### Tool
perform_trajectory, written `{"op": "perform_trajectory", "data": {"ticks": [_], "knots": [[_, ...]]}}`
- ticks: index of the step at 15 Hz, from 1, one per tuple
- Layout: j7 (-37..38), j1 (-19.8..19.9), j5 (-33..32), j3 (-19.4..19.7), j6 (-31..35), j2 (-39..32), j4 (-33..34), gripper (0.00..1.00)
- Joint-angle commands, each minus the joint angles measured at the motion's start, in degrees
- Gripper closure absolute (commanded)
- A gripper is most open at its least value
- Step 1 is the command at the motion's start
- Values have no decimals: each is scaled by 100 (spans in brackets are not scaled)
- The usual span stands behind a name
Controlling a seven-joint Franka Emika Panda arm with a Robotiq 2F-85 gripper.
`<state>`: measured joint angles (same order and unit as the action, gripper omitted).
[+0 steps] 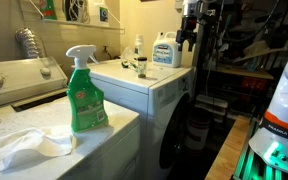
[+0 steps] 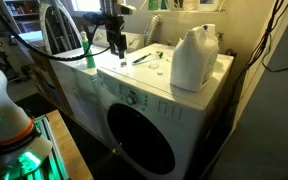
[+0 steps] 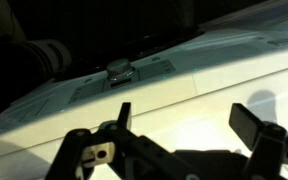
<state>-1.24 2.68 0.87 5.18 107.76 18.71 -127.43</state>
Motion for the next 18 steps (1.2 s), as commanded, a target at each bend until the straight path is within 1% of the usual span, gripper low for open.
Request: {"op": "perform_trajectory", "data": {"ticks": [1,16,18], "knots": [[-12,43,12,-33,-16,-5,13,0],[-12,45,12,-30,-15,-5,13,0],[-96,-127,387,-82,166,-144,179,0]]}}
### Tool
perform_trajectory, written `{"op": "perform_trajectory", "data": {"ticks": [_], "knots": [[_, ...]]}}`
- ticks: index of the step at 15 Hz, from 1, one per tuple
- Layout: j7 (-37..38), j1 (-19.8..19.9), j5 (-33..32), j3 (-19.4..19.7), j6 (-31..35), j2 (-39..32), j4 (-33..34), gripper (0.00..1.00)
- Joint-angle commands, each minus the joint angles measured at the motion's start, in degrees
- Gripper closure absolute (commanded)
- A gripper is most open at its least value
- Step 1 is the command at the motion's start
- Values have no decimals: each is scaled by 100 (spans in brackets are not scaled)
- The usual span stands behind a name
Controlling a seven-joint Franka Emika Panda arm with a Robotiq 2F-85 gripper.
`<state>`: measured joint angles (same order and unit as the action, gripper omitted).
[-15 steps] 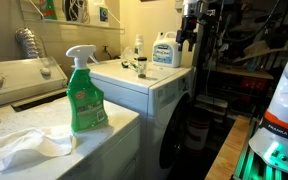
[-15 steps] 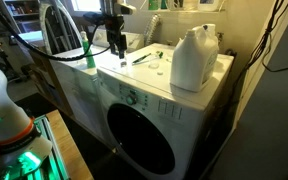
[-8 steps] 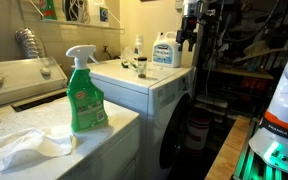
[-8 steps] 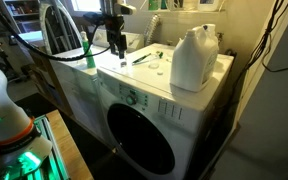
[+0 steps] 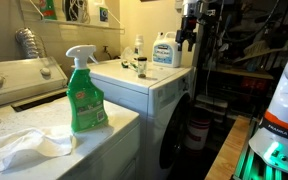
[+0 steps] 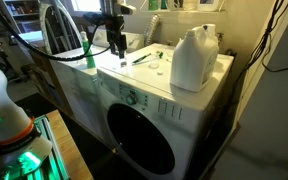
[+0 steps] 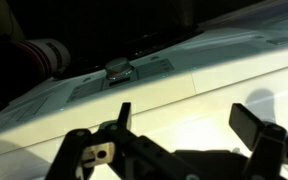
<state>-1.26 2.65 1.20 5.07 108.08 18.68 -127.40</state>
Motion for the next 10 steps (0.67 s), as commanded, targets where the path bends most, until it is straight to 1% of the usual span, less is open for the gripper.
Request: {"op": "perform_trajectory", "data": {"ticks": [1,3,5,6,9,10], "knots": [[-91,-229,456,-184,276,-222,265,0],[-142,-406,634,-363,497,-402,510,0],[-135,-522,513,-581,1115,-779,785,0],[-85,-545,429,-655,1298,-983,994,0],[-83,-460,110,-683,1815,-1650,1733,0],[-211,-435,113,-627,1735,-1868,2016,0]]}}
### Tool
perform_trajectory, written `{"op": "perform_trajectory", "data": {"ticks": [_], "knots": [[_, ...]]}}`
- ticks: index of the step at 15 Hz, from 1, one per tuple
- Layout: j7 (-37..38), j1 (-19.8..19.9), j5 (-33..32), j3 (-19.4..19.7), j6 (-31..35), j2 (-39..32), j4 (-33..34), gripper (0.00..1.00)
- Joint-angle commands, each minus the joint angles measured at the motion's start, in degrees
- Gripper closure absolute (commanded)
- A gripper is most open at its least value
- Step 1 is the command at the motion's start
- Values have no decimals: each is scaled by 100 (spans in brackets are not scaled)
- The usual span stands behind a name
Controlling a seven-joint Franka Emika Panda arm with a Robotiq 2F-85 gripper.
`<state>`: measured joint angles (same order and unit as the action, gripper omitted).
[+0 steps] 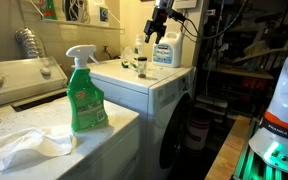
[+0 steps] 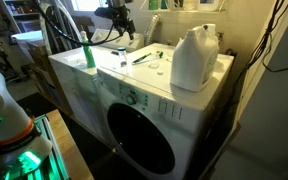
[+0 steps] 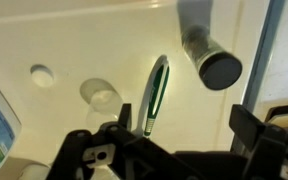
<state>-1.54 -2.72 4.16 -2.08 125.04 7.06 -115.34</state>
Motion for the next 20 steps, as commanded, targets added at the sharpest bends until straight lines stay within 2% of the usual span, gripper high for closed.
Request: {"op": "perform_trajectory", "data": {"ticks": [1,4,7,13,20], "knots": [[-212,147,-242,127,-4,-909,1071,0],[-766,288,-12,238,-81,-1469,1754,0],[-1140,458,129,274,196,-1857,1992,0],[-1760,781,618,192,321,-2346,2160,0],[-1852,771,705,47,648,-2633,2070,0]]}}
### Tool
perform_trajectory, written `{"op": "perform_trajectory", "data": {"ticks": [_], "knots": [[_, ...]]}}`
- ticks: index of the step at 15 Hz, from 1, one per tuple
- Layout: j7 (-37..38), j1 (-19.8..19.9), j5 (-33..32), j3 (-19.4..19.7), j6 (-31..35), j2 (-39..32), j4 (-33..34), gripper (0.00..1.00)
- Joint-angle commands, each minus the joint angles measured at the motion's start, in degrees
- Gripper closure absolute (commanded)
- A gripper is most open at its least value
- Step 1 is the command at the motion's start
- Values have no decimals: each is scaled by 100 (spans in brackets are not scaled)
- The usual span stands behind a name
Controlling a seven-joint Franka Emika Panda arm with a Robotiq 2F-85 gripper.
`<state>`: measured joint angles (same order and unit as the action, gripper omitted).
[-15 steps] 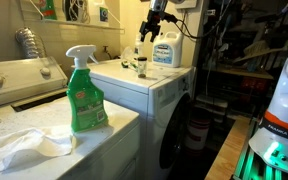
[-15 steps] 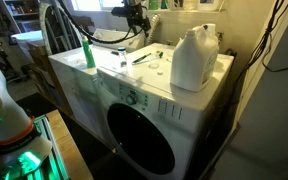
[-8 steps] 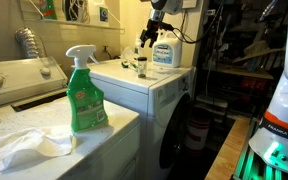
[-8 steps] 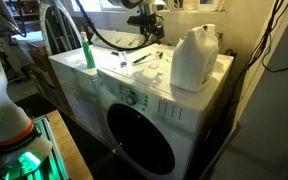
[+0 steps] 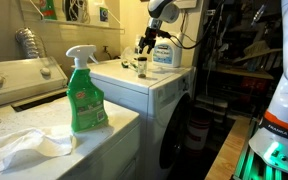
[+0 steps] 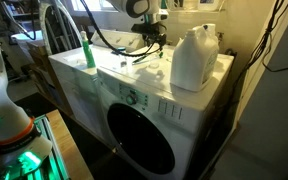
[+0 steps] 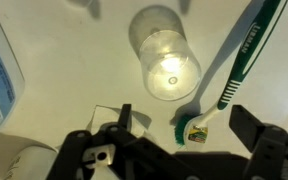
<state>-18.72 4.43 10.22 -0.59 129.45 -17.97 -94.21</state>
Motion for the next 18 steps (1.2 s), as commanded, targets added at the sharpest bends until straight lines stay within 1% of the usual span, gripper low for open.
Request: {"op": "perform_trajectory", "data": {"ticks": [1,2,3,4,5,6,8,11,12,13,14,16,18], "knots": [[-133,54,90,-124,336,-174,-58,6],[-139,47,62,-141,559,-216,-73,21],[-157,54,102,-182,785,-256,-81,30],[-181,47,53,-202,1038,-293,-104,31],[-198,49,47,-235,1271,-336,-115,37],[-198,50,39,-263,1462,-381,-134,47],[-167,66,65,-332,1781,-462,-179,61],[-165,66,-46,-371,2040,-561,-262,85],[-133,54,-109,-360,2060,-580,-275,92],[-77,21,-221,-317,2087,-600,-283,97],[-53,4,-310,-290,2062,-604,-299,99],[31,-40,-503,-232,1936,-566,-348,100],[215,-141,-845,-102,1724,-475,-429,98]]}}
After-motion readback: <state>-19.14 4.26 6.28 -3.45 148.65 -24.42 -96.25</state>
